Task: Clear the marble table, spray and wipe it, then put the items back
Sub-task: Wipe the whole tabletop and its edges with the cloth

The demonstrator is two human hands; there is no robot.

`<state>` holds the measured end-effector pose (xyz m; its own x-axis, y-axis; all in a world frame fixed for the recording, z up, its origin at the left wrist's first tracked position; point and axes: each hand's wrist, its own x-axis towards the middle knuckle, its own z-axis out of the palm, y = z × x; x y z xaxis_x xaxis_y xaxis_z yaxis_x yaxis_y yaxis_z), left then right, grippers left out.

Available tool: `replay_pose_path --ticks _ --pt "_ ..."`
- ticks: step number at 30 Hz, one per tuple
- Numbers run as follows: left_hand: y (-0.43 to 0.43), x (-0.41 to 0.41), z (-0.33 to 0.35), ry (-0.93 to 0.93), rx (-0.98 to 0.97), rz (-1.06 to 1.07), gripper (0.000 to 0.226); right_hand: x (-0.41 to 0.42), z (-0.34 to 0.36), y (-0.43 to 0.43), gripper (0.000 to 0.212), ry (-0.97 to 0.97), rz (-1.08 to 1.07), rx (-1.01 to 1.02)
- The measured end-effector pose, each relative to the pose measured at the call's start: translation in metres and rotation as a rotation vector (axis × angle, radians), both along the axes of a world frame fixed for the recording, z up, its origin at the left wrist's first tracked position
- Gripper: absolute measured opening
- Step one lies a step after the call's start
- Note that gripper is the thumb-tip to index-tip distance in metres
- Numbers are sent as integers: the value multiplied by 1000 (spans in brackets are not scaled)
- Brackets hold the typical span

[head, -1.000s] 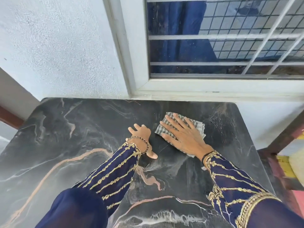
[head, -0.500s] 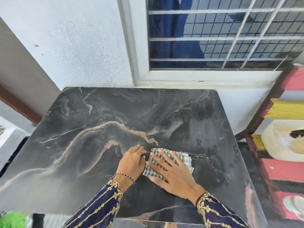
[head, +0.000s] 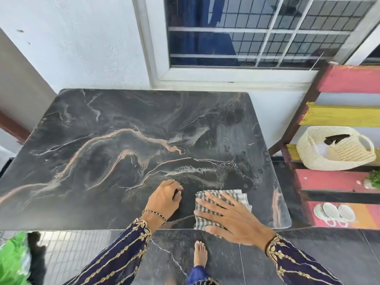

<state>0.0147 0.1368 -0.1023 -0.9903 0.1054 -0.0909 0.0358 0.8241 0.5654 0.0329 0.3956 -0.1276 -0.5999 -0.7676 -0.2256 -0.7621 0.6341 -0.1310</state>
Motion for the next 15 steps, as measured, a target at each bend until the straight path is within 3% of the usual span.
replay_pose_path --ticks 11,15 --pt "50 -57 -3 -69 84 -28 18 -110 -11 15 55 38 -73 -44" --pt "68 -113 -4 -83 72 11 32 -182 -16 21 55 61 -118 -69"
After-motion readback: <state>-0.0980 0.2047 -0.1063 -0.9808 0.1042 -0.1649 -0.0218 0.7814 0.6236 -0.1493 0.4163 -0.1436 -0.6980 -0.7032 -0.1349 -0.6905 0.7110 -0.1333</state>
